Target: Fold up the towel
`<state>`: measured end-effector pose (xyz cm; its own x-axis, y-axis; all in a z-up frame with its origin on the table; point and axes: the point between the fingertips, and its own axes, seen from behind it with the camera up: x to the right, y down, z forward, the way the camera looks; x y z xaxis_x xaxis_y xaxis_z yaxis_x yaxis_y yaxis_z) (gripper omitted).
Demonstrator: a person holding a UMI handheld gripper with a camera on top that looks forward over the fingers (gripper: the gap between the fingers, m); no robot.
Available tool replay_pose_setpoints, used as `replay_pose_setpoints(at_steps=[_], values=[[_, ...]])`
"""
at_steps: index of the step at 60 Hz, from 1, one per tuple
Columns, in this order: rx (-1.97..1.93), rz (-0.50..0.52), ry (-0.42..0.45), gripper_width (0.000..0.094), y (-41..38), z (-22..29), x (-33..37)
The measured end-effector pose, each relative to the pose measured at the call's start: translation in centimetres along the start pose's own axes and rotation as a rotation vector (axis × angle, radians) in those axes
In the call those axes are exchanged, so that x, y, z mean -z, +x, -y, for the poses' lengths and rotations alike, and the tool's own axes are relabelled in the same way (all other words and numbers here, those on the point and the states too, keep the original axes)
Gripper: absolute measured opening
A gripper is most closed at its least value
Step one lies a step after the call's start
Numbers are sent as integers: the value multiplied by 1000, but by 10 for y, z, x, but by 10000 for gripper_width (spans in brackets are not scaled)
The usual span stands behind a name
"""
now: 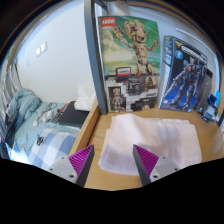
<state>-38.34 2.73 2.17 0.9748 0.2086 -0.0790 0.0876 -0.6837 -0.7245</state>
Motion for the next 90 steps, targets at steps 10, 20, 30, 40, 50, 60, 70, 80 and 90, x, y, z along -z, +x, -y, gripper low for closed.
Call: replay_pose_setpoints(at_steps=[10,20,30,40,50,60,70,80,90], values=[[29,-52,-30,697,4,8,-56],[100,-120,-5,511,13,10,-67],[126,-139,6,59,20,13,-67],[27,-57,-19,35,19,25,-54],[-84,-35,74,34,55,84,9],[-158,-97,117,34,144,103,58],[-119,-208,73,75,240,62,58],[-104,-273,-45,502,297,0,33],[-126,-222,30,617,303,19,68]])
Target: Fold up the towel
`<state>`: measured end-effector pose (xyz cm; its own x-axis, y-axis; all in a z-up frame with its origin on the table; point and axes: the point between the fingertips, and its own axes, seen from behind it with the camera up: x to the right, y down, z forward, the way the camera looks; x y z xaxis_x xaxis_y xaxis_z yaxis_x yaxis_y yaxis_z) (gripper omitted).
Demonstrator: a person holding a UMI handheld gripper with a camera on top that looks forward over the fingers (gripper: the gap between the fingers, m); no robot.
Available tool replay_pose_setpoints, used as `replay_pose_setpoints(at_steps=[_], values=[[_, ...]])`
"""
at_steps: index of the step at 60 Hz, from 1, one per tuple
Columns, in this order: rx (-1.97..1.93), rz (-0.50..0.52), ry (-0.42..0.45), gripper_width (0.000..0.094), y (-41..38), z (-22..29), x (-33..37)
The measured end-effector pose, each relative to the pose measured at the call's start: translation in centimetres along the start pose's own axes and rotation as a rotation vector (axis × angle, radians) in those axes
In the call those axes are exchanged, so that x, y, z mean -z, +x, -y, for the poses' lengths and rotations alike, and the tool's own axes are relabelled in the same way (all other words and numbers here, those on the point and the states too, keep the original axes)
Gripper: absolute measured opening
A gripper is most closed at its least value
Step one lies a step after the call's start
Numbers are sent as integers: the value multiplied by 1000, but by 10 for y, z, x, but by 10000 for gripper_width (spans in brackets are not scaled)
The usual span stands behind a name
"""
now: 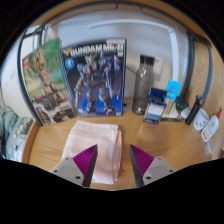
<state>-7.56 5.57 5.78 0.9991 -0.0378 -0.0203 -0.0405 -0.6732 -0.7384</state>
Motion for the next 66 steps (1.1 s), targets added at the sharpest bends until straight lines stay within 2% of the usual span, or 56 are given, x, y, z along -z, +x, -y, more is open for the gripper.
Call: replay_pose_setpoints(at_steps=[13,17,33,44,66], values=[[-4,128,132,728,13,55,122],[-6,144,171,731,24,63,162],[1,134,242,734,87,34,271],[101,63,258,736,128,-5,303],[38,49,226,734,160,-45,319]])
